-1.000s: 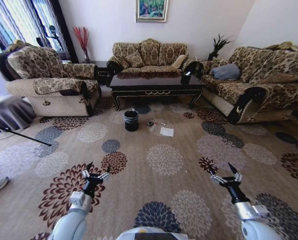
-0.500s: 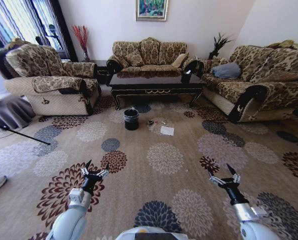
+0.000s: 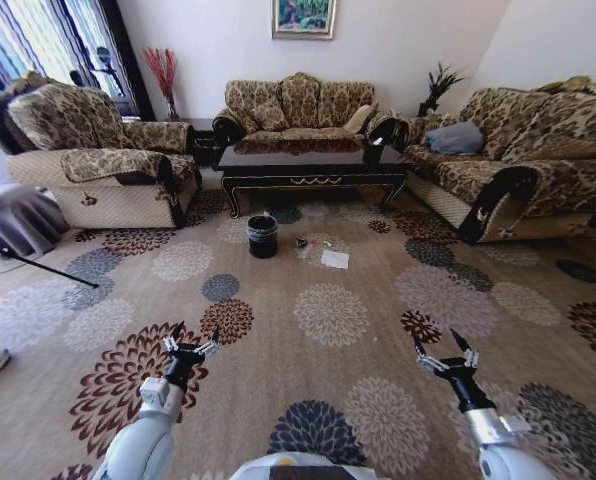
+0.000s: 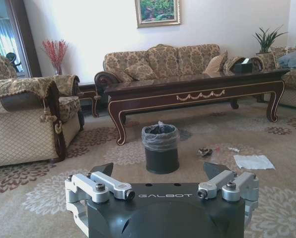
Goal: Move to the front of the table and pick up the trash from the floor, then place it into the trash bin.
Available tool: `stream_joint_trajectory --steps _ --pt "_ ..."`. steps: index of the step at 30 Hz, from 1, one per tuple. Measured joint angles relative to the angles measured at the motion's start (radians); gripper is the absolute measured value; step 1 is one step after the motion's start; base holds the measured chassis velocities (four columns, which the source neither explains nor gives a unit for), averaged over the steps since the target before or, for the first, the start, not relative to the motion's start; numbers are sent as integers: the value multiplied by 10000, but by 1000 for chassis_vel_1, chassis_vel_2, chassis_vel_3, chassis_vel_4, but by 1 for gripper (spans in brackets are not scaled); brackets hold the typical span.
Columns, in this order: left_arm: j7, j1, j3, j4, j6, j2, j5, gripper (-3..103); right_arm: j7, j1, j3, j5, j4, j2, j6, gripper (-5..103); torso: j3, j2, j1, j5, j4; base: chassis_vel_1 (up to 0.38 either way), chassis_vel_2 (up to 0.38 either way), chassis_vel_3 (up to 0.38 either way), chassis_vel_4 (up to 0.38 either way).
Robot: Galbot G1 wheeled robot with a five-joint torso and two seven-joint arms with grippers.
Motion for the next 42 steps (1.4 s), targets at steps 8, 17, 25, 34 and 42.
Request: stream_joint_trajectory --steps 8,17,25,34,42 --pt "-64 -172 -14 -3 255 10 -175 100 64 51 -102 -226 -169 128 104 100 -189 -299 -109 1 0 0 0 0 0" --pt "33 -84 84 118 152 239 52 100 57 136 -76 -186 -255 60 116 100 -397 -649 -251 0 0 0 0 0 0" --pt "423 199 -385 109 88 581 -534 100 50 65 -52 -214 -349 86 157 100 -615 -955 -341 0 0 0 0 0 0" --pt "942 390 -532 -22 -23 868 -693 100 78 -19 48 -219 -419 148 201 100 -854 -1345 -489 0 -1 0 0 0 0" --pt "1042 347 -563 -61 -25 902 -682 100 86 16 110 -137 -357 95 198 100 -1096 -1666 -569 0 -1 0 0 0 0"
